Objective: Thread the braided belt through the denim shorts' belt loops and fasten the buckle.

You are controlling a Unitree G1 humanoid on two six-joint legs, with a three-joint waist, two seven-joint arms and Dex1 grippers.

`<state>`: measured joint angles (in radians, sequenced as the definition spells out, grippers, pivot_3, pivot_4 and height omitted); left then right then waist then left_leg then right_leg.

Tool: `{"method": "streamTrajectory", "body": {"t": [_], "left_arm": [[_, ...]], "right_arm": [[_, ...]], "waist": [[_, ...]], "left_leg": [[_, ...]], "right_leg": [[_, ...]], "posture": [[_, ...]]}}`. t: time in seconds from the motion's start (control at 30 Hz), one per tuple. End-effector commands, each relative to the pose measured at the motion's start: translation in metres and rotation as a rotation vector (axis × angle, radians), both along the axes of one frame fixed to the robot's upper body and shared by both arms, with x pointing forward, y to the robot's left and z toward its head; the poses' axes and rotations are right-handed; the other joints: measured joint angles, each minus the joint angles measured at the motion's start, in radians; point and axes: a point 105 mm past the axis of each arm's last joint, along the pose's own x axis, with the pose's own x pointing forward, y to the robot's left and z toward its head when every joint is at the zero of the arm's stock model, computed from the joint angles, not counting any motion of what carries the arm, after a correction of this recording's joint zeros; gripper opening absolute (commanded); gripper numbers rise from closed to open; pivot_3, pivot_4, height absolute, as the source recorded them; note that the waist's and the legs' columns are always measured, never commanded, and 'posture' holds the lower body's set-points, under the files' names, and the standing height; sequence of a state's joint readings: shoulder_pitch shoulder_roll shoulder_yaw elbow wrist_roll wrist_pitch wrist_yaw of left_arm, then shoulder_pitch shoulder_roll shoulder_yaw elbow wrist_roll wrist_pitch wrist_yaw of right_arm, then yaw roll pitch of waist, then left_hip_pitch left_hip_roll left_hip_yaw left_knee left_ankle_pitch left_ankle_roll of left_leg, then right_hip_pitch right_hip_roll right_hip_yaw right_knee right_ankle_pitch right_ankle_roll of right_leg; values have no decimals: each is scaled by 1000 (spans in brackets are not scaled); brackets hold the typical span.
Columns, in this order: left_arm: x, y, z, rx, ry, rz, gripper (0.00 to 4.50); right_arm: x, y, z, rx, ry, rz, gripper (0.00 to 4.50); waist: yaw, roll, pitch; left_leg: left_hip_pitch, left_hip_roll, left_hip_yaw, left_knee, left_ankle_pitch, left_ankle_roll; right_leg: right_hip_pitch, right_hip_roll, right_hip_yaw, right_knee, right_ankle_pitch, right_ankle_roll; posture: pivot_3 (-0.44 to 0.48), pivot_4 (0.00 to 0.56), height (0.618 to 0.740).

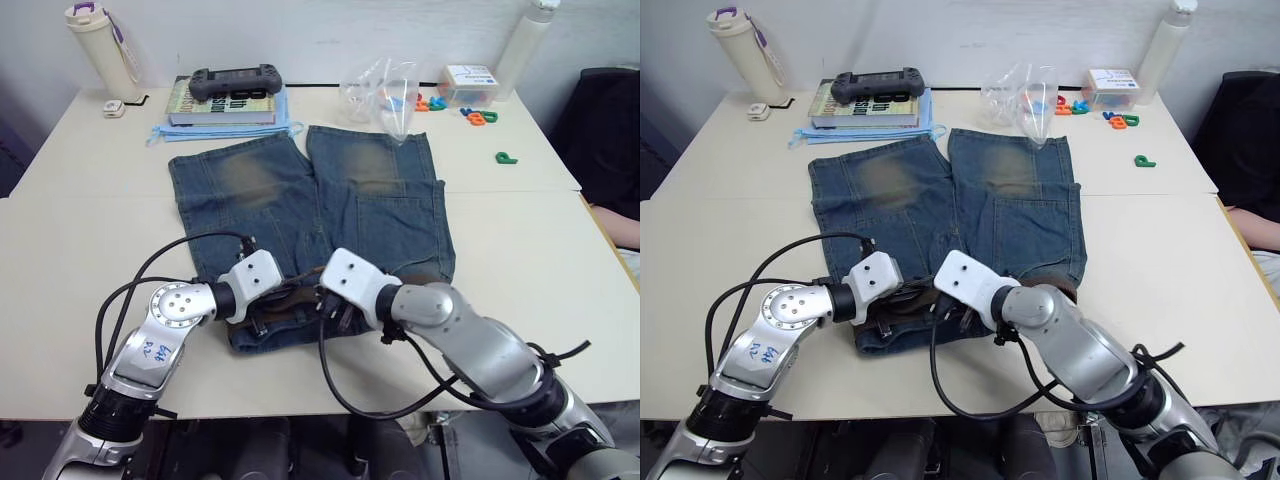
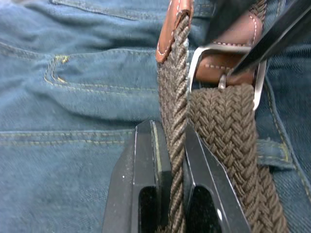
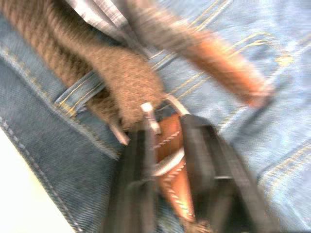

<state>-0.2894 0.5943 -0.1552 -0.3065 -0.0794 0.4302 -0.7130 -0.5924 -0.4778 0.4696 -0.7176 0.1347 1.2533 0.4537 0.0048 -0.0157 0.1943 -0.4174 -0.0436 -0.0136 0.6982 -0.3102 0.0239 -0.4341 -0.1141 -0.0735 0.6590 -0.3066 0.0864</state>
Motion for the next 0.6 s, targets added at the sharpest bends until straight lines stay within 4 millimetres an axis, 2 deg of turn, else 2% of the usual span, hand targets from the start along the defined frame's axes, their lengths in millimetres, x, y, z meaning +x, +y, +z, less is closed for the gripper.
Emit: {"method": "streamTrajectory", "body": {"t": [0.03,0.07,0.23,0.33,0.6], "left_arm": [[-4,0,9,-28,-33,-7,0],[-4,0,9,-29,-33,-5,0],[-5,2,11,-63,-24,4,0],[-5,0,13,-76,-22,-1,0],[-5,0,16,-22,-54,-26,0]], "right_arm": [[-11,-7,24,70,-79,31,3253],[-15,-10,27,73,-95,40,3253],[-34,-18,14,4,-108,91,3253],[-29,-23,-6,-106,-171,52,3253],[-15,-16,-5,-102,-334,-36,3253]], "waist": [[0,0,0],[2,0,0],[9,0,0],[10,0,0],[12,0,0]], "left_leg": [[-1,0,0,0,0,0],[-3,0,0,1,0,0],[-5,0,1,1,0,0],[-5,0,2,1,1,0],[-5,0,2,1,1,0]], "right_leg": [[-1,0,0,0,0,0],[-3,0,0,1,0,0],[-6,0,0,1,0,0],[-6,0,1,2,0,0],[-7,0,2,3,0,0]], "posture": [[0,150,667],[0,150,667],[0,150,667],[0,150,667],[0,150,667]]}}
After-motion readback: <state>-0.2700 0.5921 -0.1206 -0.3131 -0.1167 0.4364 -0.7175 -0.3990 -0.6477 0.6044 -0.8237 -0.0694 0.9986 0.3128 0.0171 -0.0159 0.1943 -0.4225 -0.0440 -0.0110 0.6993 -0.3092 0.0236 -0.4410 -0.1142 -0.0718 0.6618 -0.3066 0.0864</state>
